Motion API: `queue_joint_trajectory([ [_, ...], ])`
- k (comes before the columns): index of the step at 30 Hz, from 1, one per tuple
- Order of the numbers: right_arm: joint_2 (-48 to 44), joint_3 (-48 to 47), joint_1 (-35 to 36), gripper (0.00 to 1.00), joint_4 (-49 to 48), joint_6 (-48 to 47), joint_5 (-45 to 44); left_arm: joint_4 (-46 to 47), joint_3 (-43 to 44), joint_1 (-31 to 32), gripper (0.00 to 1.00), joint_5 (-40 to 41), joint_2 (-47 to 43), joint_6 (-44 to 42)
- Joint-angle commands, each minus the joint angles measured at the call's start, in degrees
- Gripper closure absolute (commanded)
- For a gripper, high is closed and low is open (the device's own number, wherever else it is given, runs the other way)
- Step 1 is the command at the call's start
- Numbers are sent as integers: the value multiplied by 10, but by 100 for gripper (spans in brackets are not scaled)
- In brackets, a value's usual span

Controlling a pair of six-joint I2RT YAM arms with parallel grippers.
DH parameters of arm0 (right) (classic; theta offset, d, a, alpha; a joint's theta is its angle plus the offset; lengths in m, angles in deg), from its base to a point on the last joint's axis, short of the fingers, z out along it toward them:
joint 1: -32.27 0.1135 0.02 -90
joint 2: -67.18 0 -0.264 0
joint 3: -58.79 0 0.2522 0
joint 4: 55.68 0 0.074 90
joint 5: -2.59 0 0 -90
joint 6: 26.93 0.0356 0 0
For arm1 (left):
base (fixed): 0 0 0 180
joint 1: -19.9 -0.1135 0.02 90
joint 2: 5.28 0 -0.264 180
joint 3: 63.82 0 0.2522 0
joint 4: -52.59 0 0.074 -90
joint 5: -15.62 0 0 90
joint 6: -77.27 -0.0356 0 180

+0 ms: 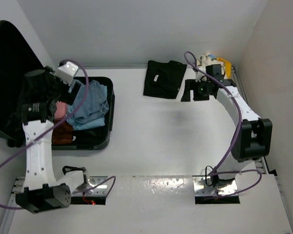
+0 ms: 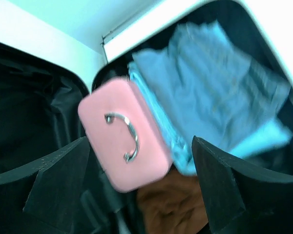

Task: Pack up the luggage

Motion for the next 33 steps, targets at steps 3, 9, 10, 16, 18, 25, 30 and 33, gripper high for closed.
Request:
queue_joint_trajectory([
  [3,64,-98,33,21,-130,62,-218,10,89,51,10,96,97,189],
  [9,263,-332,46,14,-91,167,-225,28,107,95,10,141,124,238],
  [10,299,-351,41,12,-90,226,-224,28,108,100,10,146,124,248],
  [16,435,-442,21,9,-111,364,-283,40,124,118,8,195,129,269],
  [18,455,-477,24,7,-114,376,-326,40,124,118,8,206,129,274],
  [25,522,-468,36,3,-158,403,-244,40,118,123,8,251,129,237],
  [30,556,-461,67,3,-183,415,-184,40,118,123,8,274,129,220],
  [33,564,-450,80,4,-174,429,-176,40,118,123,8,289,129,220],
])
